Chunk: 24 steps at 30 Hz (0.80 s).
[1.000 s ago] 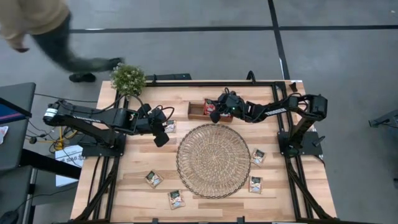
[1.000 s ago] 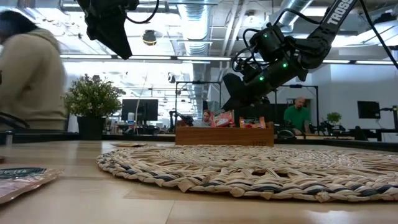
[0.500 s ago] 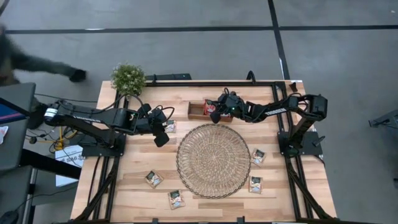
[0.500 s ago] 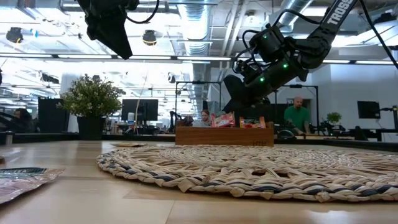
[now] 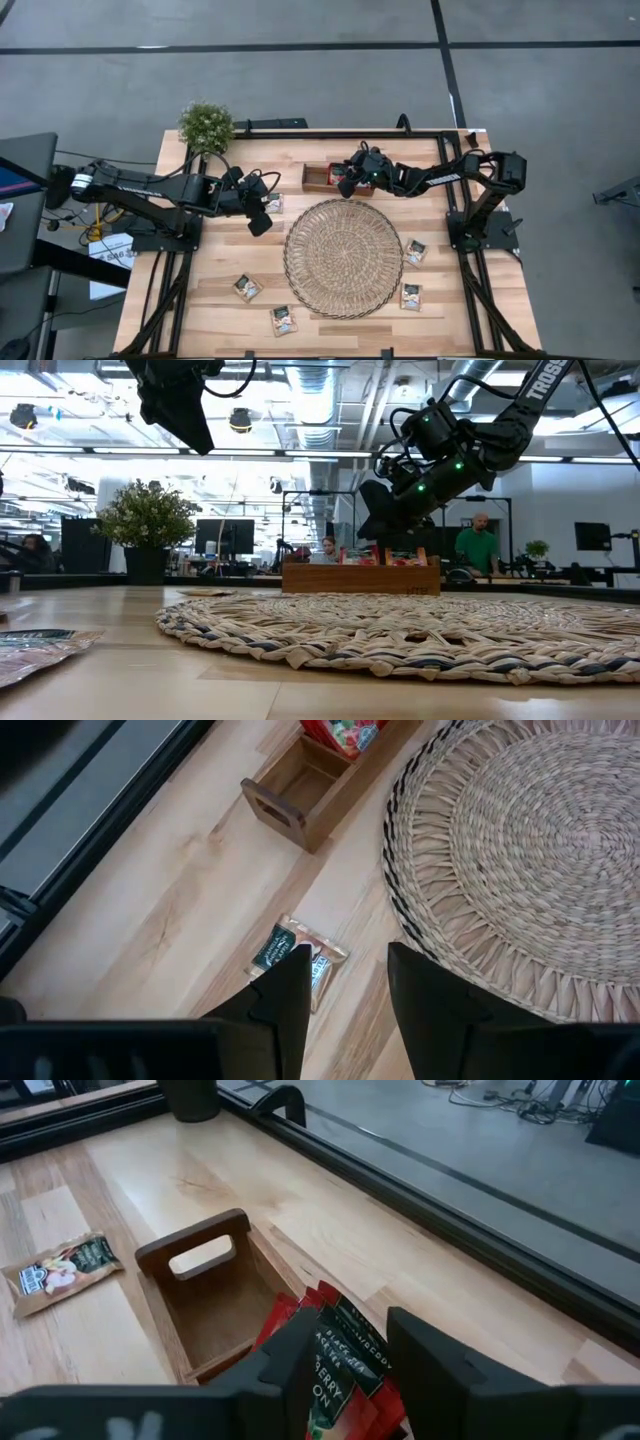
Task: Pick & Place Tea
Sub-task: Put the brown tea bag into the left section of the wooden organizer
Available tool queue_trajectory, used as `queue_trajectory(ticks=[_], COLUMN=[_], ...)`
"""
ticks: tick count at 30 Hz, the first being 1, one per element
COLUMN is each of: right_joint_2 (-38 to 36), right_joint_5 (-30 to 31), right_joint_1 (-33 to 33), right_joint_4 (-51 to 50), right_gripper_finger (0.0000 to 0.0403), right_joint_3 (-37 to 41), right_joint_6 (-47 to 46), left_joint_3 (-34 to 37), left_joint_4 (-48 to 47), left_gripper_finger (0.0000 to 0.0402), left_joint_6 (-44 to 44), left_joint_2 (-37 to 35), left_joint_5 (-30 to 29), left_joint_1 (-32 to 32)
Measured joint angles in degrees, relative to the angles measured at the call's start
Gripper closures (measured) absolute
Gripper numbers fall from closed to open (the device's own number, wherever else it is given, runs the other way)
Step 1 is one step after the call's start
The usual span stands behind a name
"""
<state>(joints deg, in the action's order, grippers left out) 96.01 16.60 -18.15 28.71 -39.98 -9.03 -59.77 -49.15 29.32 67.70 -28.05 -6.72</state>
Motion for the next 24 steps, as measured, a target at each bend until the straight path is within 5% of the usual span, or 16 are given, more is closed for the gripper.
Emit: queue_trajectory(ticks=[10, 24], right_joint_2=[-5.1, -37.3], right_joint_5=[-1.7, -12.8], right_joint_1=[0.2, 5.9], right_joint_4=[-2.4, -25.7], right_gripper_finger=[0.0281, 0.0298], right_joint_3=[0.0, 0.0], right_joint_6=[-1.6, 2.1], left_joint_3=[0.0, 6.1], left_joint_4=[0.0, 3.0], left_gripper_finger=[0.0275, 0.0275], left_joint_6=[-0.4, -0.1], left_joint_2=[0.0, 1.8], left_joint_5=[3.2, 3.3], left_joint_1=[0.0, 0.2])
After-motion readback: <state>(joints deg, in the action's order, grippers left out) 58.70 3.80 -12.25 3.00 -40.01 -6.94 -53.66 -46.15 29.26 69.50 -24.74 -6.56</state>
